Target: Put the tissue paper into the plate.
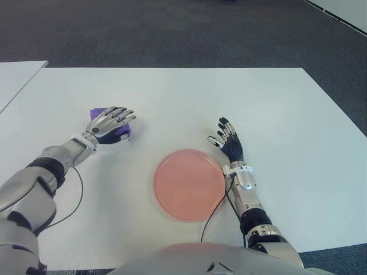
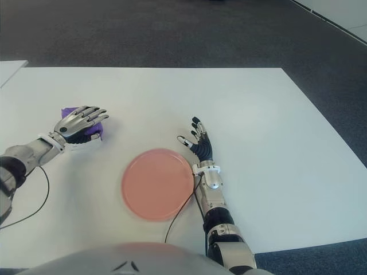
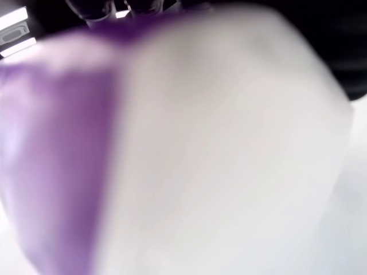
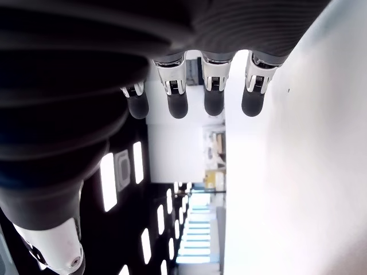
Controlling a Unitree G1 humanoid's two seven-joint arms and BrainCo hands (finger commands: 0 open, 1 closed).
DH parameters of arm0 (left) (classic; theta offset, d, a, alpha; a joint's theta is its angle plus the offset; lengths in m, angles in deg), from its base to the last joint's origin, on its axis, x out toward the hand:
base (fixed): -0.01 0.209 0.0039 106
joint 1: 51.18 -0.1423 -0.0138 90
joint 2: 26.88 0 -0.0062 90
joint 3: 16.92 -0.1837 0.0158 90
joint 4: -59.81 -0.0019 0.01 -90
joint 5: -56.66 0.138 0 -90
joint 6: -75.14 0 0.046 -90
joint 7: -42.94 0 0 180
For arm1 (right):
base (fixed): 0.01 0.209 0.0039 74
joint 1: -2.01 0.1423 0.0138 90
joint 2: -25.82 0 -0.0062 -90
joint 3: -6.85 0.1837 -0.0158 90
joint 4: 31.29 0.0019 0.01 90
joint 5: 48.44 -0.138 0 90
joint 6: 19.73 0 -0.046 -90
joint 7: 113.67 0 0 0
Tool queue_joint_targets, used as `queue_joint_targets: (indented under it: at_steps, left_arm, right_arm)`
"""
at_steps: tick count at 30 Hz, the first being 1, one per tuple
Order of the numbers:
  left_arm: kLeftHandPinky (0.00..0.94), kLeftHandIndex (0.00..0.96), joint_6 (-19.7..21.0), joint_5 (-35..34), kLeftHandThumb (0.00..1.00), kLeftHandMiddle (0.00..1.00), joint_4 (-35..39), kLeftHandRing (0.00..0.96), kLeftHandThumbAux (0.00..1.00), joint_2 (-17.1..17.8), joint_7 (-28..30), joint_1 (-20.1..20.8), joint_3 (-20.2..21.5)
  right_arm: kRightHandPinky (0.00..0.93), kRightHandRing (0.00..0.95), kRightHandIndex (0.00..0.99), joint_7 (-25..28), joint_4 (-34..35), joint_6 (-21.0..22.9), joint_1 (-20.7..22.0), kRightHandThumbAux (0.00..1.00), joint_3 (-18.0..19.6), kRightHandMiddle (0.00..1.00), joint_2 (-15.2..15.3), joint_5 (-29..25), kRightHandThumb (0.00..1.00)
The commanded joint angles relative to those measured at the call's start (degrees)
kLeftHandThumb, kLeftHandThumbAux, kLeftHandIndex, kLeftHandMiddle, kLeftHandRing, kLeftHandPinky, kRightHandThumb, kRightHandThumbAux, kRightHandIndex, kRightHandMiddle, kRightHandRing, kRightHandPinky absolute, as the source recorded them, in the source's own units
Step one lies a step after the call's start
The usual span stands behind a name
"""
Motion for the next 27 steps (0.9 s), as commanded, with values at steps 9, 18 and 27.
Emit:
queue_joint_targets:
  at_steps: [9, 18, 27]
  left_arm:
    - [0.0, 0.0, -4.68, 0.96, 0.0, 0.0, 3.59, 0.0, 0.38, -0.9, 11.72, -10.73, 0.62]
    - [0.0, 0.0, -4.1, -0.18, 0.0, 0.0, 3.94, 0.0, 0.379, -2.28, 14.89, -11.29, 3.03]
    - [0.0, 0.0, -3.98, 0.14, 0.0, 0.0, 3.5, 0.0, 0.378, -3.65, 15.47, -11.26, 4.34]
  right_arm:
    - [0.0, 0.0, 0.0, 1.38, -8.69, 1.83, -3.59, 0.719, 1.37, 0.0, 0.85, -1.38, 0.0]
    - [0.0, 0.0, 0.0, 1.43, -10.64, 0.91, -2.37, 0.733, 1.63, 0.0, 1.13, -1.74, 0.001]
    - [0.0, 0.0, 0.0, 0.9, -11.65, 0.56, -1.63, 0.737, 1.75, 0.0, 1.27, -1.67, 0.0]
